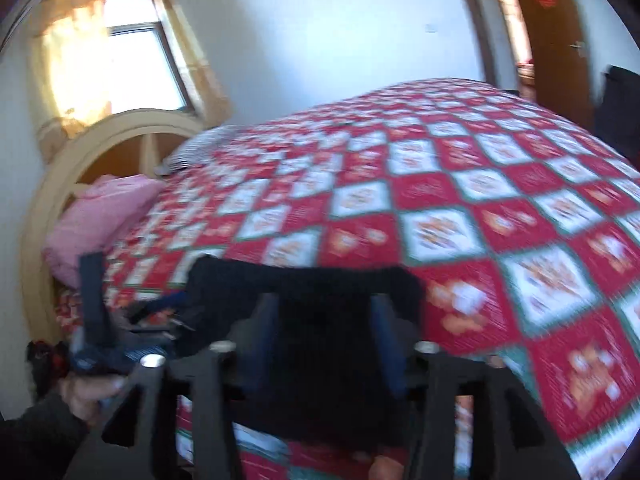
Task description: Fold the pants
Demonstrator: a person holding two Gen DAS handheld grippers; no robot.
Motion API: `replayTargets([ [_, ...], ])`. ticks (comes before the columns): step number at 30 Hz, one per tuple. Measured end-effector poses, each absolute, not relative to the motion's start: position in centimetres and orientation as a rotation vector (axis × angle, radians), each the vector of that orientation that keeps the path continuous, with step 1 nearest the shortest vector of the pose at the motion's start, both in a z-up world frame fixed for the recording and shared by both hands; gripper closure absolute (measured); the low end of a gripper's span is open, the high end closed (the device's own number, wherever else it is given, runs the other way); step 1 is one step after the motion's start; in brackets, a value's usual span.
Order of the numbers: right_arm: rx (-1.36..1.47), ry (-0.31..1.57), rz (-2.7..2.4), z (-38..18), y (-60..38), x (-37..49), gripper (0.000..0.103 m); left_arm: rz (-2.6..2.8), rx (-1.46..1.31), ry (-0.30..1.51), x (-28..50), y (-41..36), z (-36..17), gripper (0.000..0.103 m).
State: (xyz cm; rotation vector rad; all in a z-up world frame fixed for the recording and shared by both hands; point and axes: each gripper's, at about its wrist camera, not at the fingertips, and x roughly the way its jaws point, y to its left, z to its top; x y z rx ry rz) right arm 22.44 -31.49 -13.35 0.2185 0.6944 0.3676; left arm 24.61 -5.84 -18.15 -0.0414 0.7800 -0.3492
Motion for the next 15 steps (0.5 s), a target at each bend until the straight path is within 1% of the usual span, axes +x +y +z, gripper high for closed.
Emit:
replayTargets([
  [3,0.231,0.774,0.384,-14.9,-30.3,25.0,0.046,-0.352,-0.041,0.78,24.6,-5.9,-18.2,0.009],
  [6,0.256,0.861,0.335,-17.6,-31.1,27.0,0.046,-0.36,-0.037,0.78,24.7,-5.9,-18.3,0.009],
  [10,0.337,0.852,0.378,-18.4,-33.0,27.1,0.047,-0.361,-0.024,0.782,24.7,-6.1,-18.3,0.009],
  [15,0.28,0.828,0.339,-17.1,-33.3,25.4,0.046,-0.36,-0.049,0.786,24.2,-5.8,-17.1,0.009],
])
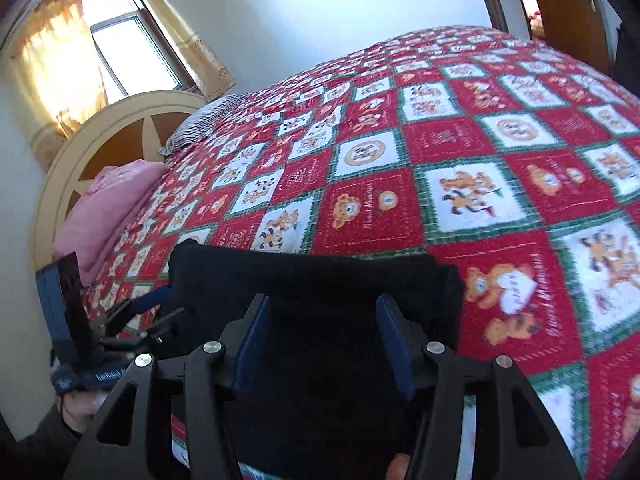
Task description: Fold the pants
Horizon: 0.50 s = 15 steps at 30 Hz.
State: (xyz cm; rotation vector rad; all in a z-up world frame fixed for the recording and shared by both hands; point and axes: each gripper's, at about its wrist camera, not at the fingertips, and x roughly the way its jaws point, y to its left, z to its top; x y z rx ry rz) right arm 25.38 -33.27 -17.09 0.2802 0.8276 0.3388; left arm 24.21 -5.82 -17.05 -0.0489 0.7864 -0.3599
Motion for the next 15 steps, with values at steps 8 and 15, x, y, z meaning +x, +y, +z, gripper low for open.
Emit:
replayTargets([
  [8,0.303,0.787,0.274,-15.7,-36.5,18.9,0.046,-0.454,0.005,0.745,24.4,-9.7,-14.5,0.009],
  [15,0.317,0.815,0.312,-17.3,-36.6,17.0,0.047,-0.513,0.113,0.797,25.3,-15.4,-15.7,0.009],
])
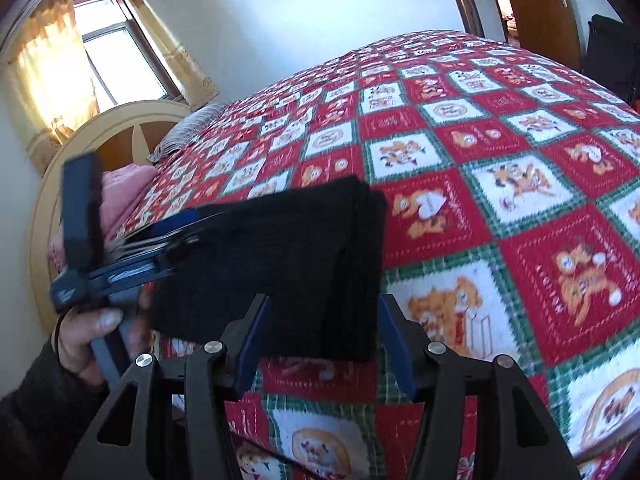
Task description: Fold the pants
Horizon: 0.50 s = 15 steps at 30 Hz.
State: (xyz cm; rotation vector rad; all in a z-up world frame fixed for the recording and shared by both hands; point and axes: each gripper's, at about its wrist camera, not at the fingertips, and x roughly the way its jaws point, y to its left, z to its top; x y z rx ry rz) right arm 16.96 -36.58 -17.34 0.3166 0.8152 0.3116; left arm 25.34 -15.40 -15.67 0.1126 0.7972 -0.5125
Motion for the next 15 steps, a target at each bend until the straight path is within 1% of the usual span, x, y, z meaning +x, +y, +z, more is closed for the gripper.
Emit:
replayTargets([
  [4,0.313,0.755,0.297,-16.6,-37.7,16.8,0.047,-0.514,0.089,0.797,25.4,-15.3,-15.7,0.008],
  [6,0.354,0.771,0.268,-17.0,-39.1,17.1,0.058,-0.506,0.086,0.804,25.5,-15.1,-16.0,0.008],
  [7,0.373,0.787,0.259,-17.4,-39.8,17.3,0.067,-0.504,0.083,0.807,25.6,-15.0,-16.1,0.008],
  [14,0.4,0.842,0.342,-18.9,-39.1,18.0,0.069,-0.529,0.051,0.804,25.7,-15.8,-16.0,0.006],
  [15,0.4,0.851,0.346,-19.2,-38.9,18.2,0.077,-0.54,0.049,0.801,25.7,-16.2,-15.8,0.006],
])
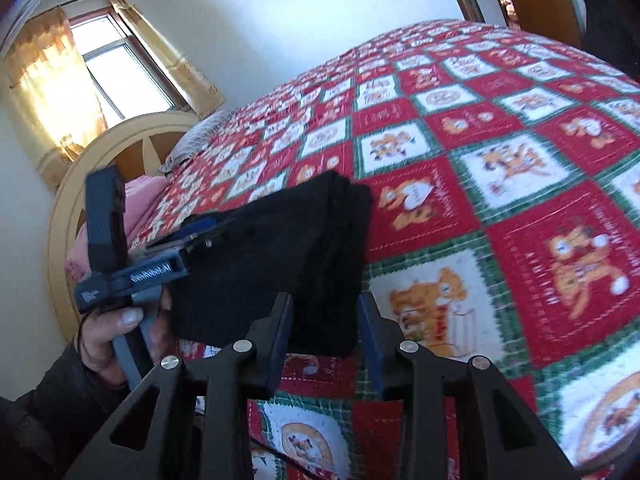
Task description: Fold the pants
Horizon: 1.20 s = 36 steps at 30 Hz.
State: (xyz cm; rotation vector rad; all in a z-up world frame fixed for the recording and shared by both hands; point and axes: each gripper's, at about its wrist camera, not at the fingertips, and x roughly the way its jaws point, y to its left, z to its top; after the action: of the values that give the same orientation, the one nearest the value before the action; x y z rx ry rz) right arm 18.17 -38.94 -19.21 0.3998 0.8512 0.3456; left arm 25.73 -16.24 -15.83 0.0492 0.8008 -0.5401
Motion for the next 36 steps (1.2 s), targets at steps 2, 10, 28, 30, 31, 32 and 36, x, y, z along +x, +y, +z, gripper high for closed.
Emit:
replayTargets([
  [2,0.418,0.869,0.36,-19.8,-39.0,18.5,0.084,-0.569,0.05,0.791,25.8,-17.4,-15.5,0.005],
  [10,0.354,0.863,0.374,-19.1,-38.7,17.3,0.101,-0.451,0.036,0.887,29.9,-19.9,-17.3,0.0],
  [28,0.206,0.724,0.269,-16.3,-37.3,15.3,0.099,-0.456,-0.005,0.736,24.9,-13.2,-13.9,0.0],
  [30,0.174,0.685,0.331,-15.3,-35.1,15.1,0.099,-0.419,0.012,0.71,23.5,-11.2,-14.0,0.0],
  [31,0.16,0.688,0.363,-15.3,-34.2,15.4,0.099,-0.4,0.022,0.703,23.1,-10.5,-14.2,0.0],
  [32,0.149,0.701,0.405,-15.4,-33.1,15.8,0.099,-0.383,0.033,0.701,22.9,-9.9,-14.5,0.0],
  [36,0.123,0.83,0.356,-18.3,-31.4,18.0,0.099,-0.316,0.029,0.758,23.2,-7.9,-17.2,0.0],
])
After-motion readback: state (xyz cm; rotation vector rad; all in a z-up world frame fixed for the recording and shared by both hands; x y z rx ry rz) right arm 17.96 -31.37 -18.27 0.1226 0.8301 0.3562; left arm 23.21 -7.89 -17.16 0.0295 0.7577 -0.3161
